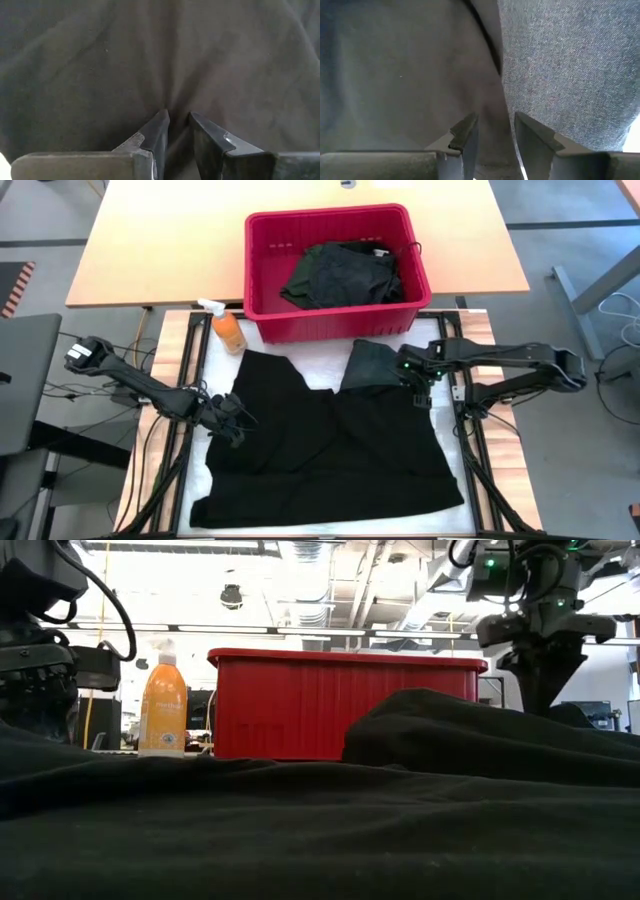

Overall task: Fold Laundry from Bin
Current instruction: Fold the black shirt

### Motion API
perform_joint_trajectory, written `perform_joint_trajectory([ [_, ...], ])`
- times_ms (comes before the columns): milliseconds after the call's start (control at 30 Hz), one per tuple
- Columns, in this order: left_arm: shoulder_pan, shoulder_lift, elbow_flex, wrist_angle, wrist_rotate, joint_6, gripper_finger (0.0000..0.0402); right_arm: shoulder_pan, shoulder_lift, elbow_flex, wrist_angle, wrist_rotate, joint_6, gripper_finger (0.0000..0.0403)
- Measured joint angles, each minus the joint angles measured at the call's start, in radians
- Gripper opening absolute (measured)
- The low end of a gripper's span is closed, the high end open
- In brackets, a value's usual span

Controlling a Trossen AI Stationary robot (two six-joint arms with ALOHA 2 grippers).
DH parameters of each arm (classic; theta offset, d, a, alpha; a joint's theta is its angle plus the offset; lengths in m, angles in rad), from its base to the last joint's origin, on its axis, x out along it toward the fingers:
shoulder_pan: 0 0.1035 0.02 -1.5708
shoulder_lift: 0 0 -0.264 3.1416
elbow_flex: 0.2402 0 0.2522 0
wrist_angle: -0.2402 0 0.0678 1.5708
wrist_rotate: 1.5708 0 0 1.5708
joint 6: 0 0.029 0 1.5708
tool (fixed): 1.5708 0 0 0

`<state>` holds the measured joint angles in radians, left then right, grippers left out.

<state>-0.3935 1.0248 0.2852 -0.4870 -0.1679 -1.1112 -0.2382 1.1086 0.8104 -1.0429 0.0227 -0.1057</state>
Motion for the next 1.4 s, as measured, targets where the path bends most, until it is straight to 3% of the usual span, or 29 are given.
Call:
perform_joint_trajectory([
  [133, -0.001, -0.016, 0.01, -0.046, 0.017, -0.016, 0.0076, 0.0, -0.033, 0.0, -0.013, 0.0, -0.009, 0.0153],
  [400, -0.001, -0.034, 0.116, -0.414, -0.002, -0.015, 0.0046, -0.001, -0.063, -0.025, 0.094, -0.078, -0.044, 0.0153],
  [733, -0.002, -0.032, 0.117, -0.393, -0.017, -0.004, 0.0016, -0.02, 0.0, -0.073, 0.16, -0.013, -0.054, 0.0147],
  [833, -0.002, -0.032, 0.117, -0.389, -0.021, -0.008, 0.0013, -0.019, 0.005, -0.071, 0.155, 0.002, -0.053, 0.0118],
  [1000, -0.002, -0.033, 0.118, -0.38, -0.023, -0.009, 0.0011, -0.002, 0.004, -0.008, 0.045, 0.024, -0.068, 0.0018],
  [1133, -0.002, -0.033, 0.119, -0.376, -0.021, -0.012, 0.0011, 0.024, -0.002, 0.077, -0.111, 0.143, -0.003, 0.0018],
  [1233, -0.002, -0.033, 0.119, -0.371, -0.022, -0.018, 0.0011, 0.061, -0.005, 0.121, -0.194, 0.152, 0.056, 0.0016],
  [1300, -0.002, -0.033, 0.119, -0.37, -0.022, -0.022, 0.0011, 0.091, -0.005, 0.127, -0.209, 0.107, 0.13, 0.0017],
  [1400, -0.002, -0.034, 0.119, -0.369, -0.023, -0.024, 0.0011, 0.126, -0.003, 0.116, -0.179, -0.077, 0.197, 0.0033],
])
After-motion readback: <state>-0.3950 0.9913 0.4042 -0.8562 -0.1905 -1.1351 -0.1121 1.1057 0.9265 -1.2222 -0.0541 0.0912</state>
